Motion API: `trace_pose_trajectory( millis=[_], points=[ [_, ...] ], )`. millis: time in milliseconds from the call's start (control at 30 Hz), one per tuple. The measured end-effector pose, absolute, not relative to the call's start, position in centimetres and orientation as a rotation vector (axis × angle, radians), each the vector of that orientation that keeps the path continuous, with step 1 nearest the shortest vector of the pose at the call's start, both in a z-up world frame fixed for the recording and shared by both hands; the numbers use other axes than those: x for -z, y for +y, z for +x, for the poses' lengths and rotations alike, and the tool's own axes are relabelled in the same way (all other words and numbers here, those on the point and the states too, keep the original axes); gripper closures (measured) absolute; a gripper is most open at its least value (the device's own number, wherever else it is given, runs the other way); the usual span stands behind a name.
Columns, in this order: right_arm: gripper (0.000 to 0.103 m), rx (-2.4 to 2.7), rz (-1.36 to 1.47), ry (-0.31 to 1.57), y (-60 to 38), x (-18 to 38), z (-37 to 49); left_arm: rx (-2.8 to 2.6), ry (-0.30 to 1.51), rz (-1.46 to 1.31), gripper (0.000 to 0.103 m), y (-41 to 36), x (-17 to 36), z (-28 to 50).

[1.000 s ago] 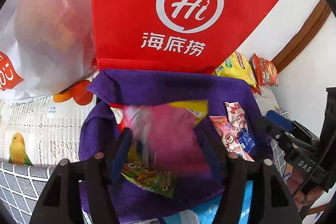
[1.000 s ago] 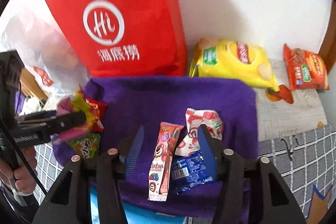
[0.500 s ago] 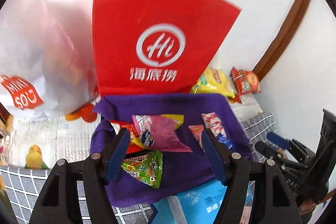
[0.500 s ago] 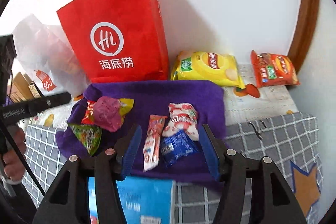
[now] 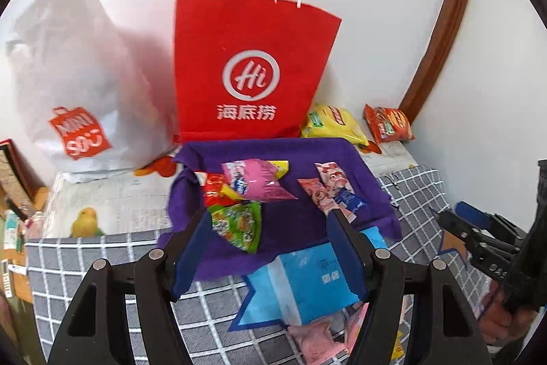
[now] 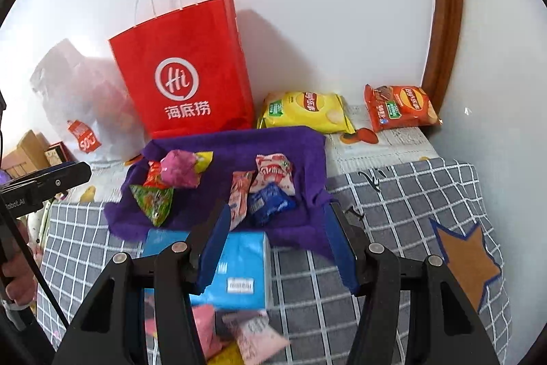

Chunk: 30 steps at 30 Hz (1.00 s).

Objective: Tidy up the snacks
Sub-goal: 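Move both open tools back down to the snack pile beside the tissue box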

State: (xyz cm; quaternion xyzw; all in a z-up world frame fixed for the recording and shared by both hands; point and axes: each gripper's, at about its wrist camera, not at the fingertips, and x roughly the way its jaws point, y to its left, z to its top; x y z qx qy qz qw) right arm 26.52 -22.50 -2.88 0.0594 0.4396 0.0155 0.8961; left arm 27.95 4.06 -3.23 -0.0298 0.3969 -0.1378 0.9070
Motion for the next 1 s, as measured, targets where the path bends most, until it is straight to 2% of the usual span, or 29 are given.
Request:
trace_pose_trajectory(
  millis=[267,533,767,1000],
  points=[
    [0.046,-0.017,0.118,0.871,-22.4,1.8,22.1,0.26,0.781,-0.076,0.036,4.6,3.1,24.2],
    [0.046,0.026,0.081,0.813,-22.9,1.7,19.1,0.28,0.828,-0.063,0.035,4.6,3.8,21.9],
    [0.049,-0.042,0.146,0.925,-23.1,4.7,17.4,0.28,0.879,-0.066,0.035,4.4,5.4,20.9],
    [0.049,-0.104,0.154,0.955,-21.4,7.2,15.7,0.284,0.893,-0.069,0.035,4.3,6.2,20.2]
  ],
)
